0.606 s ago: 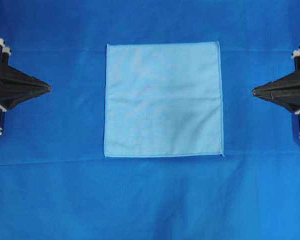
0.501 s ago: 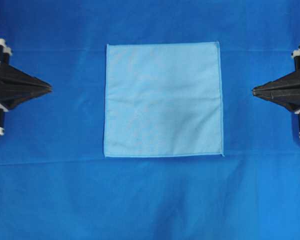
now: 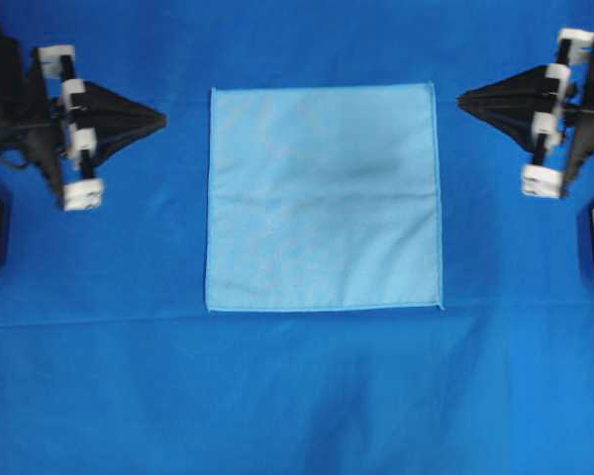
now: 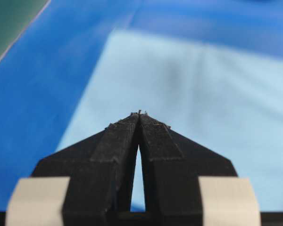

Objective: Fold the light blue towel.
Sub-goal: 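Move both grippers toward the towel's two far corners, then grasp the far left and far right towel corners with both grippers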

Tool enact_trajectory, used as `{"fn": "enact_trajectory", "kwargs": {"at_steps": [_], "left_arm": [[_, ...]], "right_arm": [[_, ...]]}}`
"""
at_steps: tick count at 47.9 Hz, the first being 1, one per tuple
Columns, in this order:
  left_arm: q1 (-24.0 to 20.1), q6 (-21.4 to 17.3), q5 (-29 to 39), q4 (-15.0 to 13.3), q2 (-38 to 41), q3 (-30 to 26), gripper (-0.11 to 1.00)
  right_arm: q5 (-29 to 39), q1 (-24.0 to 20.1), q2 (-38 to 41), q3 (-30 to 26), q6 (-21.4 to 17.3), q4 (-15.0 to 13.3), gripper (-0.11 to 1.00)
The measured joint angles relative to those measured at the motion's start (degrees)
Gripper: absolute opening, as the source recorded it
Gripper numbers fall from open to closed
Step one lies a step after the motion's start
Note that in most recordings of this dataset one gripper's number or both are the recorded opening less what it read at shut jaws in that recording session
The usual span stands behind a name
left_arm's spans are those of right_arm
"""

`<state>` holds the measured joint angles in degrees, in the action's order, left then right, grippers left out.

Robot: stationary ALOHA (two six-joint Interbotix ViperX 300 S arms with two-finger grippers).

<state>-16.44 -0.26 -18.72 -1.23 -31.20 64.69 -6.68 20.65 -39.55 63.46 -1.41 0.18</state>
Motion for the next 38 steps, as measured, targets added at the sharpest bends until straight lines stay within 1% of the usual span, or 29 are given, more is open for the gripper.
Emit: {"fn": "enact_trajectory", "kwargs": {"at_steps": [2, 4, 5, 6, 8, 9, 13, 14, 16, 23, 32, 38], "left_arm": [[-0.97, -0.09, -0.35, 0.09, 2.2, -0.44, 0.09], [-1.85, -0.09, -0.88, 0.0, 4.57, -1.14, 0.2], [-2.37, -0.09, -1.23, 0.0, 5.71, -1.41, 0.26], [-2.72, -0.09, -1.58, 0.0, 7.03, -1.67, 0.32], [-3.6, -0.09, -2.46, 0.0, 9.32, -2.2, 0.45], [-4.31, -0.09, -3.08, 0.0, 10.72, -2.64, 0.53], [-6.5, -0.09, -5.63, 0.0, 15.03, -3.43, 0.75], [-7.03, -0.18, -6.42, 0.0, 16.17, -3.69, 0.79], [-8.35, -0.35, -8.7, 0.0, 19.16, -4.04, 0.86], [-10.55, -0.53, -13.36, -0.09, 27.25, -5.62, 0.86], [-12.48, -0.62, -14.33, -0.09, 35.95, -9.23, 0.86], [-13.45, -0.62, -14.33, -0.09, 40.78, -11.6, 0.86]], "right_arm": [[0.79, 1.76, 2.11, -0.35, 0.0, 0.09, 0.01], [1.49, 3.52, 4.39, -0.79, 0.0, 0.09, 0.03], [1.85, 4.31, 5.36, -0.97, 0.0, 0.0, 0.05], [2.02, 4.83, 6.33, -1.14, 0.0, 0.09, 0.09], [2.2, 6.24, 8.17, -1.58, 0.09, 0.0, 0.21], [2.29, 6.94, 9.4, -1.85, 0.09, -0.09, 0.3], [2.29, 9.4, 14.06, -2.9, 0.62, -0.53, 0.53], [2.2, 10.02, 15.29, -3.16, 0.53, -0.7, 0.57], [1.93, 10.99, 17.93, -3.6, 0.53, -1.32, 0.59], [0.53, 13.01, 26.02, -5.19, 0.7, -2.81, 0.53], [-1.58, 15.47, 34.54, -7.12, 0.7, -3.52, 0.53], [-3.16, 16.17, 39.11, -8.26, 0.62, -3.87, 0.53]]}}
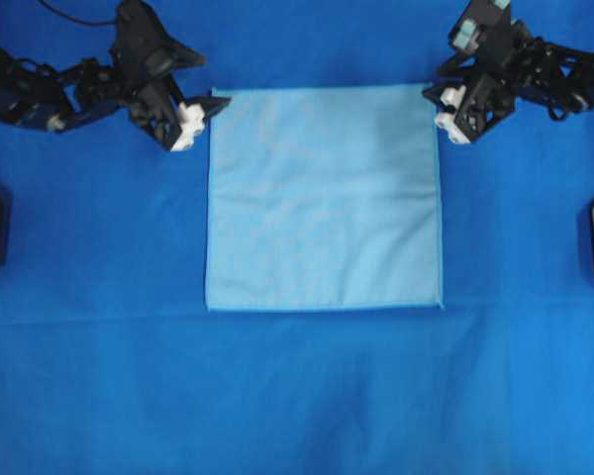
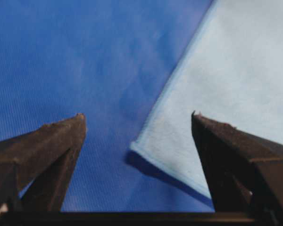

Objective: Fold the light blue towel.
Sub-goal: 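Grasp the far left and far right towel corners with both grippers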

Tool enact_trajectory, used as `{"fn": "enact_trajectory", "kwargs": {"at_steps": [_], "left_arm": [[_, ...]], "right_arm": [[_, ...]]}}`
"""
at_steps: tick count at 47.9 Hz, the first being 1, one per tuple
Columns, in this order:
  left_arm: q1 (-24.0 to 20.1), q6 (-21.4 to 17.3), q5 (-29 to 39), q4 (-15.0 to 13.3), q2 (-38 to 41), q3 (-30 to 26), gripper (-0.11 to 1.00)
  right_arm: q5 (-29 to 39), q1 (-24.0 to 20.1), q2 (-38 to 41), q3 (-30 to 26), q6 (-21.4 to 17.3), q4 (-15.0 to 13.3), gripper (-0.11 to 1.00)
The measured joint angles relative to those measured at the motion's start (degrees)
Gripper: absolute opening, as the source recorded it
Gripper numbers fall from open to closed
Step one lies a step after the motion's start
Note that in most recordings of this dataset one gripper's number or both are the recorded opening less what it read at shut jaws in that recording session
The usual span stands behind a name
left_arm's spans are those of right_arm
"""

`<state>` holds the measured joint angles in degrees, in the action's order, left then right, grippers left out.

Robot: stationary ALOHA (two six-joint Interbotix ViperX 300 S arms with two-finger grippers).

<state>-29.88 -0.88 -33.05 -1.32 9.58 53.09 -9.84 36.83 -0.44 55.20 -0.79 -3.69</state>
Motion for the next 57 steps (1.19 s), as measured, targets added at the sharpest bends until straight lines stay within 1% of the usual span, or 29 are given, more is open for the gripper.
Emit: {"fn": "enact_trajectory", "kwargs": {"at_steps": [5, 13, 17, 19, 21, 22, 25, 26, 28, 31, 32, 45, 57], "left_arm": [[-0.44, 0.0, 0.0, 0.0, 2.81, -1.14, 0.85], [-0.44, -0.26, 0.0, 0.0, 4.66, -2.11, 0.84], [-0.44, -0.26, 0.18, 0.09, 4.83, -2.37, 0.79], [-0.44, -0.26, 0.7, 0.0, 4.83, -2.37, 0.72], [-0.53, -0.26, 1.41, 0.0, 4.83, -2.37, 0.63], [-0.44, -0.26, 1.85, 0.09, 4.83, -2.37, 0.56], [-0.44, 0.0, 3.08, 0.0, 4.83, -2.37, 0.37], [-0.44, 0.0, 3.34, 0.0, 4.83, -2.46, 0.31], [-0.26, -0.09, 3.6, 0.0, 4.83, -2.55, 0.19], [0.0, -0.18, 4.22, 0.09, 4.83, -2.55, 0.04], [0.0, -0.09, 4.39, 0.09, 4.83, -2.55, 0.02], [0.0, -0.7, 5.89, 0.09, 2.99, -2.81, 0.01], [0.0, -4.92, 9.93, 0.09, -2.72, -3.08, 0.01]], "right_arm": [[-1.14, 0.35, 2.29, -0.79, 0.09, 0.0, 0.53], [-1.85, 1.76, 4.31, -1.41, 0.09, 0.0, 0.52], [-1.93, 1.85, 4.57, -1.49, 0.09, 0.0, 0.46], [-2.02, 1.85, 4.66, -1.49, 0.09, 0.0, 0.38], [-1.93, 1.85, 4.66, -1.49, 0.09, 0.0, 0.28], [-1.93, 1.85, 4.66, -1.49, 0.18, -0.09, 0.2], [-1.93, 1.85, 4.66, -1.49, 0.09, -0.18, 0.03], [-1.93, 1.76, 4.66, -1.49, 0.18, -0.26, 0.01], [-1.85, 1.76, 4.66, -1.49, 0.18, -0.18, 0.02], [-1.93, 1.76, 4.66, -1.49, 0.18, -0.18, 0.01], [-1.93, 1.76, 4.66, -1.49, 0.18, -0.26, 0.02], [-1.85, 1.76, 4.31, -1.49, -0.26, -0.26, 0.02], [0.09, 1.67, -1.23, -1.23, -0.44, -0.26, 0.02]]}}
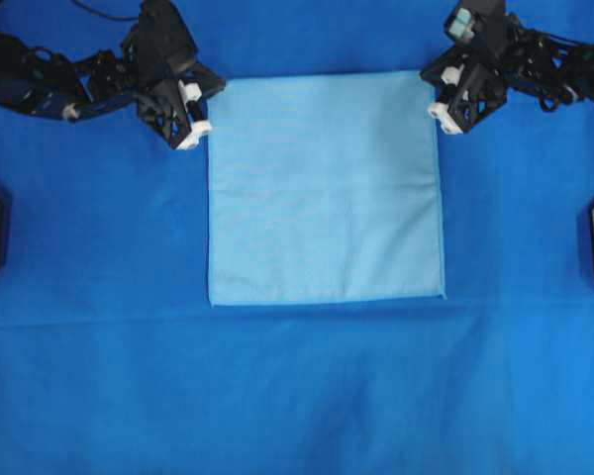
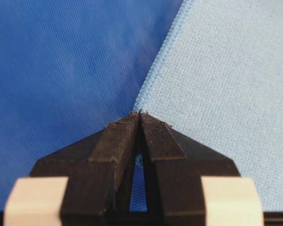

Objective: Fold the light blue towel.
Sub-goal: 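Grasp the far left and far right towel corners with both grippers, then pull both held corners toward the near edge, folding the towel in half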

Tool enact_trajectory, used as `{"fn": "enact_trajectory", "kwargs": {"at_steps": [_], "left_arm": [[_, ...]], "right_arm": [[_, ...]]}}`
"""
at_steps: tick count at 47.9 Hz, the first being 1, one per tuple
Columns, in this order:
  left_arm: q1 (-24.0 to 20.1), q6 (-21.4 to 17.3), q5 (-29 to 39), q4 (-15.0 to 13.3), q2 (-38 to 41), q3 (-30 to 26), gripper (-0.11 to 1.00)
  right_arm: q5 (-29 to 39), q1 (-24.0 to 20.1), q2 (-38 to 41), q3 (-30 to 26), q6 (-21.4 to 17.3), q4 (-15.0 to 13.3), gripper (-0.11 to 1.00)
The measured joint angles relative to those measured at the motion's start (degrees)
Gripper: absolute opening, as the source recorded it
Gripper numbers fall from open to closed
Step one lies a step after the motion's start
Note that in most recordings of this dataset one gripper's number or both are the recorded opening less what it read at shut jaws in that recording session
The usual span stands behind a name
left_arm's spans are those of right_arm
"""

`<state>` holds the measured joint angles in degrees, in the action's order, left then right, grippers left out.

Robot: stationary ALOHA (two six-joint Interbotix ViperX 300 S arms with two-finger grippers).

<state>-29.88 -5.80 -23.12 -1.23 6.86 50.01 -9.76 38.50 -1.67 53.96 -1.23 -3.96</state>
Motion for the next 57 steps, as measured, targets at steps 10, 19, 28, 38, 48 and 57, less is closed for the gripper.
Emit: {"fn": "enact_trajectory", "kwargs": {"at_steps": [10, 19, 28, 38, 48, 57], "left_arm": [[0.0, -2.2, 0.53, 0.0, -2.2, -0.09, 0.01], [0.35, -2.37, 0.62, 0.0, -2.55, 0.18, 0.01], [4.39, -2.37, 2.46, -0.09, -5.36, 1.85, 0.01], [11.34, -2.37, 7.21, 0.0, -7.38, 4.48, 0.01], [20.04, -1.14, 10.11, -0.09, -7.65, 5.27, 0.01], [27.6, 0.88, 11.16, -0.09, -7.65, 5.27, 0.01]], "right_arm": [[1.05, -0.97, -3.16, 0.79, -0.18, 0.7, 0.02], [2.11, -2.2, -3.6, 0.97, -0.18, 1.41, 0.02], [7.65, -6.24, -5.98, 1.05, -0.62, 2.02, 0.02], [13.89, -14.06, -9.23, 2.55, -3.52, 3.34, 0.01], [15.91, -23.55, -10.55, 4.57, -10.55, 3.52, 0.02], [17.14, -31.82, -10.63, 5.1, -16.44, 3.52, 0.01]]}}
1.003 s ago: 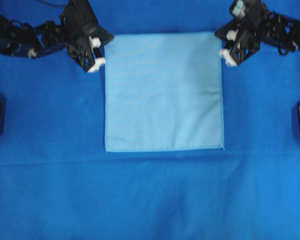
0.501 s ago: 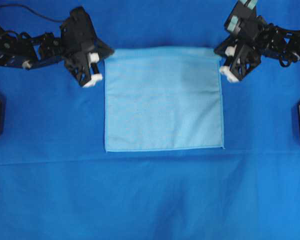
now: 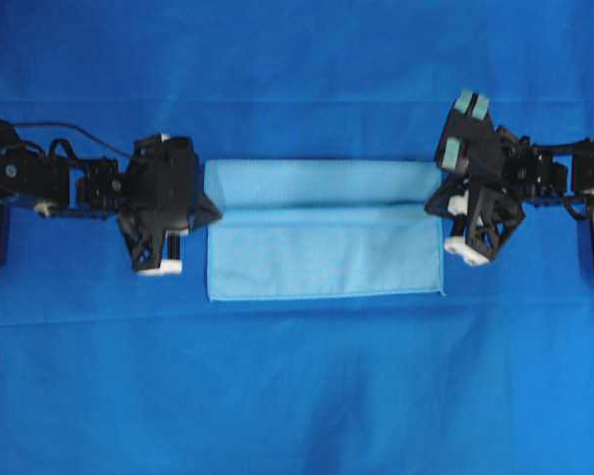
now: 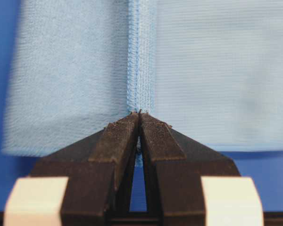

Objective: Fold the light blue towel.
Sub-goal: 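Pull both held corners toward the near edge, folding the towel in half, then lay the corners on the near edge and open both grippers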

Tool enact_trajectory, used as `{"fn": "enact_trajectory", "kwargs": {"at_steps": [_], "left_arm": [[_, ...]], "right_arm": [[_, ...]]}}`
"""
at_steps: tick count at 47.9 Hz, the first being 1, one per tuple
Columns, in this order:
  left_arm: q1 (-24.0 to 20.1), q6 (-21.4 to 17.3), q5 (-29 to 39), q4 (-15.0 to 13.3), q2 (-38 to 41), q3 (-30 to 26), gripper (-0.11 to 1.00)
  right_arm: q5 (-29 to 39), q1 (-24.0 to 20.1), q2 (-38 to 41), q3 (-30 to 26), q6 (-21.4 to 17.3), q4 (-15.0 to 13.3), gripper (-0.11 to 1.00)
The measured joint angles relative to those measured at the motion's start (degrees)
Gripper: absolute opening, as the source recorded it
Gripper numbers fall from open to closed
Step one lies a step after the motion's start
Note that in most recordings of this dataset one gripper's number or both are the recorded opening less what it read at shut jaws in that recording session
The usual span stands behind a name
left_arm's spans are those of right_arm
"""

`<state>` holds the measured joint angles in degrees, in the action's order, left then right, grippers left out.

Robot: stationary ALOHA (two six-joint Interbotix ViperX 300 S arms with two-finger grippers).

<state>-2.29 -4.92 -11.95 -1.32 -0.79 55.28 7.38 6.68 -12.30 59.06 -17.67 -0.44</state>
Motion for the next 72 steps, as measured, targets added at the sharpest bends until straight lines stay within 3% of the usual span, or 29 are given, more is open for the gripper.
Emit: {"fn": "enact_trajectory", "kwargs": {"at_steps": [12, 24, 44, 49, 51, 57, 61, 72], "left_arm": [[7.12, 6.42, 0.0, 0.0, 0.7, -0.7, 0.01], [11.69, 10.37, 0.0, 0.0, 0.97, -1.23, 0.01], [10.63, 10.72, -0.09, -0.09, 1.23, -1.76, 0.02], [10.72, 10.72, -0.09, -0.09, 1.32, -1.93, 0.15], [10.63, 10.72, -0.09, 0.0, 1.32, -2.02, 0.27], [10.72, 10.63, 0.0, -0.09, 1.32, -2.29, 0.58], [10.63, 10.02, 0.26, -0.09, 0.88, -2.46, 0.64], [9.58, 8.09, 3.78, -0.09, -4.66, -2.81, 0.61]], "right_arm": [[0.18, -7.65, 0.0, 0.53, -5.89, 0.0, 0.01], [0.0, -11.43, 0.0, 0.62, -7.65, 0.09, 0.02], [-1.14, -11.51, 0.0, 0.7, -7.65, 0.09, 0.02], [-1.23, -11.43, 0.0, 0.7, -7.73, 0.09, 0.03], [-1.32, -11.43, 0.0, 0.7, -8.09, 0.09, 0.11], [-1.41, -11.43, 0.0, 0.62, -8.35, 0.09, 0.48], [-1.32, -11.51, -0.09, 0.53, -8.17, 0.09, 0.66], [1.41, -11.51, -4.57, -0.7, -7.56, -2.64, 0.62]]}}
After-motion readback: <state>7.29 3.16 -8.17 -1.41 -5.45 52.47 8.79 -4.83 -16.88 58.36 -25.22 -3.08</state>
